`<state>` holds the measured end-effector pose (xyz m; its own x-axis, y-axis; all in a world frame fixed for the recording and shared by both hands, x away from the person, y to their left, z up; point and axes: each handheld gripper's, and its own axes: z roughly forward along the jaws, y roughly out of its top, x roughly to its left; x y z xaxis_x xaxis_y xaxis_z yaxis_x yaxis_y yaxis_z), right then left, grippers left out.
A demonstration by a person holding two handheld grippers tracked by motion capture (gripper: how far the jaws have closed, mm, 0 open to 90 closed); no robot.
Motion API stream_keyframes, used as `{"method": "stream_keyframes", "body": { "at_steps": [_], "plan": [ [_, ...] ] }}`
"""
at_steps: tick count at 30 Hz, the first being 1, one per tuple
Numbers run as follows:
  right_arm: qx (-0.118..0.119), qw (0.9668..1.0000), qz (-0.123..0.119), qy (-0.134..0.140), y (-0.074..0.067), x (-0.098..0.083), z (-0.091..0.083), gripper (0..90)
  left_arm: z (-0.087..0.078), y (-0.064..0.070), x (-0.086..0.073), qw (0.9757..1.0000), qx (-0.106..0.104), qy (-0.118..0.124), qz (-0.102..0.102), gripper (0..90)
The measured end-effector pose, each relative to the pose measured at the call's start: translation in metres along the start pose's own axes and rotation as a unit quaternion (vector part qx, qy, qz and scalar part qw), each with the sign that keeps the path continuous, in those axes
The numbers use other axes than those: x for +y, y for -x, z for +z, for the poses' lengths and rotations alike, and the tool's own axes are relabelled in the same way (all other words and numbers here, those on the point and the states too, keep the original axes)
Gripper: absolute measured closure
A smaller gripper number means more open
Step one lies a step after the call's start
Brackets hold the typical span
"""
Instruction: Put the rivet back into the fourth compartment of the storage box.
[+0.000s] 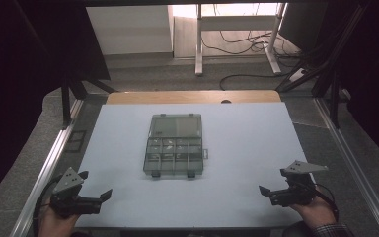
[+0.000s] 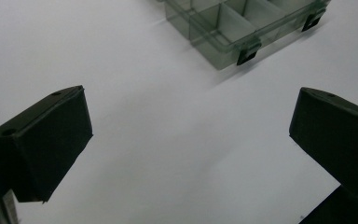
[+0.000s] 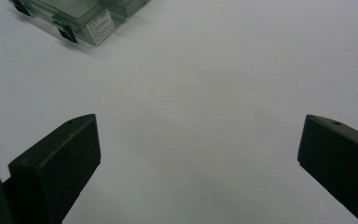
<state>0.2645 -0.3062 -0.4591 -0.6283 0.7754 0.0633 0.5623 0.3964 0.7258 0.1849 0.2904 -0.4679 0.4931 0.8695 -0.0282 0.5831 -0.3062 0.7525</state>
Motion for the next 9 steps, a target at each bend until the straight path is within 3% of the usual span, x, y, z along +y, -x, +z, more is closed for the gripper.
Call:
{"method": "stream_keyframes", "body": {
  "at_steps": [9],
  "plan": [
    [-0.001,1.0,0.001,-0.001,0.0003,-0.0003,0.0005,0.0,-0.0009,-0.0013,-0.0046,1.0,-0.003,-0.008,-0.002,0.0]
  ]
}}
